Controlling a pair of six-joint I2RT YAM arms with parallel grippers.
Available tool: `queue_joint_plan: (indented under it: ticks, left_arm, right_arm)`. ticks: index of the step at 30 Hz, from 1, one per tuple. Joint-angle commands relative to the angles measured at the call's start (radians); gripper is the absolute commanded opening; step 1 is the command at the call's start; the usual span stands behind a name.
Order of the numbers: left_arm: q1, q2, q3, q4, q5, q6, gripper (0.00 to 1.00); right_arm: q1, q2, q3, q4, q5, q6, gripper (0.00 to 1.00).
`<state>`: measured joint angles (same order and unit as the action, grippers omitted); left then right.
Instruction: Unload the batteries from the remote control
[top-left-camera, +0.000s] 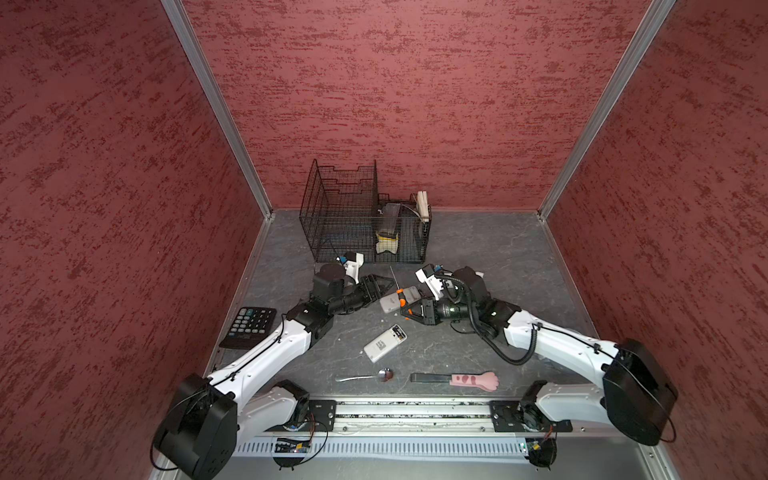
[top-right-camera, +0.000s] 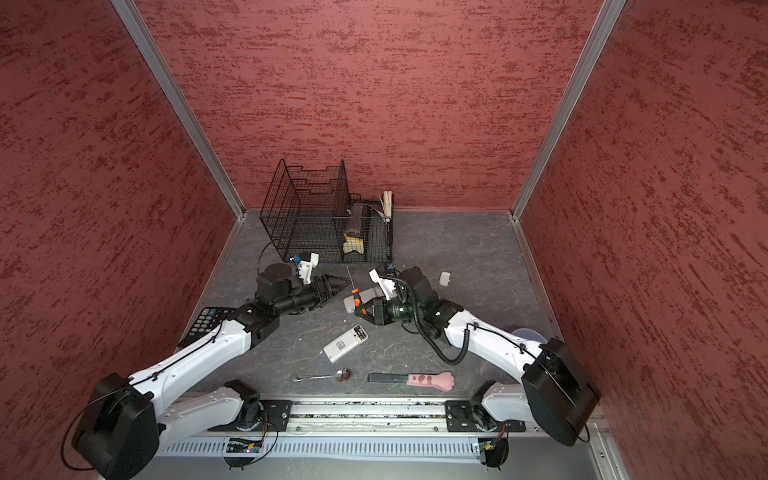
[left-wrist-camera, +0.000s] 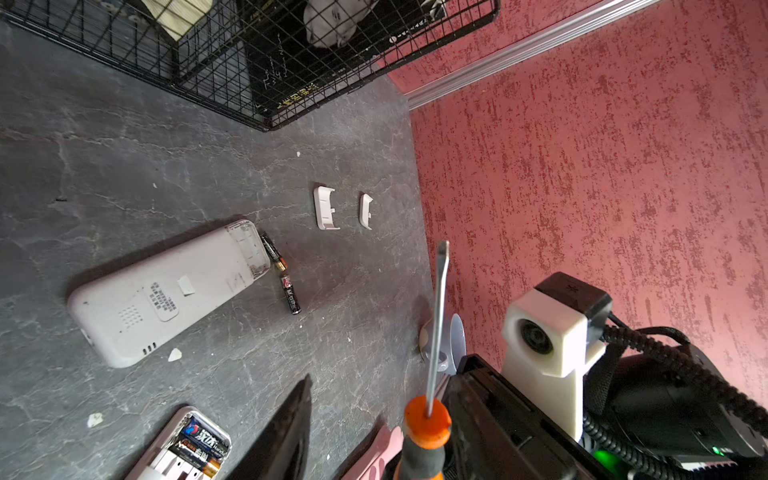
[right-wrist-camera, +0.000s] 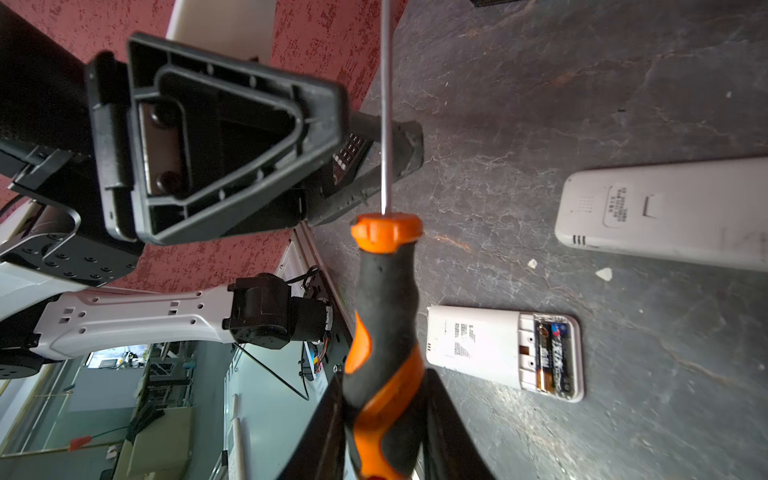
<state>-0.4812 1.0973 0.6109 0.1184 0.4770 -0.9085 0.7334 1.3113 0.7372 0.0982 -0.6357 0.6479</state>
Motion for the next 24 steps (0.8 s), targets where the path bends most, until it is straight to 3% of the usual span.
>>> queue_joint_plan:
  ticks: [1,24]
  left_arm:
    - [-0.008,-0.023,-0.015,0.044,0.000,-0.004,0.53]
    - [-0.048,-0.017,-0.040,0.120,0.013,-0.017,0.52]
  right_arm:
    - [0.006,0.010,0.006,0.090,-0.038,0.013,0.00]
    - [0.006,0.064,0.032,0.144,-0.038,0.026,0.00]
